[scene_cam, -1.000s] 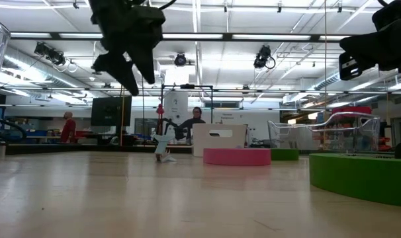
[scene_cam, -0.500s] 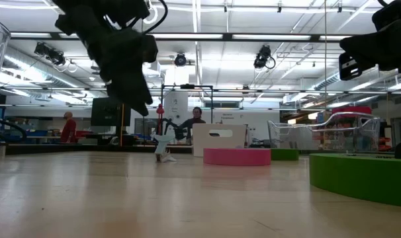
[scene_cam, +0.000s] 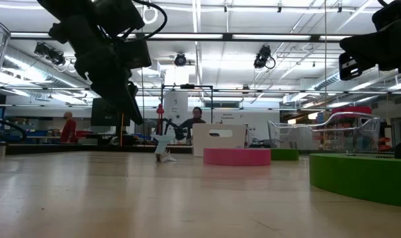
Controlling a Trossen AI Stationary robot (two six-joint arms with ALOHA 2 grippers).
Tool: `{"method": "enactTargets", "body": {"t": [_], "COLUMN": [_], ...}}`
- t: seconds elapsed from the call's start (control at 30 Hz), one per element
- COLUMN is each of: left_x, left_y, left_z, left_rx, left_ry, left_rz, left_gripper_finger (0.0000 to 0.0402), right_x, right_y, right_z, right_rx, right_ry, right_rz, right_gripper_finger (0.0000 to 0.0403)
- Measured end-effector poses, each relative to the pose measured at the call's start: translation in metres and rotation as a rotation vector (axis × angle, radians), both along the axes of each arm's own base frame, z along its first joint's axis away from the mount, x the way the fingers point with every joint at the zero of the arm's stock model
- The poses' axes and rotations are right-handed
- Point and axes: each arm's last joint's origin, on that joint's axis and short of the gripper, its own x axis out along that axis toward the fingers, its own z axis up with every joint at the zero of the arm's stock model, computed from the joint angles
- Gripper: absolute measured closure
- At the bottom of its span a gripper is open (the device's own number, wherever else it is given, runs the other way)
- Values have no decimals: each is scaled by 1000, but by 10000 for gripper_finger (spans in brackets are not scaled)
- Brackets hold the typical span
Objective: Pick and place Stapler, Stapler remover, tape
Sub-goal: Put the gray staple remover into the white bin
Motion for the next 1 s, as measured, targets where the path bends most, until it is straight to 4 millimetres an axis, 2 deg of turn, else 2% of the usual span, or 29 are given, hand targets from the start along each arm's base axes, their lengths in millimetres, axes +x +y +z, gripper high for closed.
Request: {"method": "enactTargets", "body": {"t": [0.17,0.37,0.57,0.77,1.0], "left_x": [-1,-8,-14,-25,-36], "left_y": [1,4,19,36,46], "left_z": [-3,-10,-9,-22,-35], "left_rx": [1,-203,-279,-442,-533], "left_ry": [2,-111,-223,-262,-266], "left_rz": [2,-4,101,198,329], "left_gripper_finger": [179,179,179,179,179], "right_x": [0,0,0,0,0], "right_y": [0,0,0,0,0], "right_z": [0,0,0,0,0], "right_rx": [0,0,0,0,0], "right_ry": [0,0,-1,-1,-1], "right_rz": [0,0,0,0,0], "right_gripper_finger": [383,383,383,383,383]}}
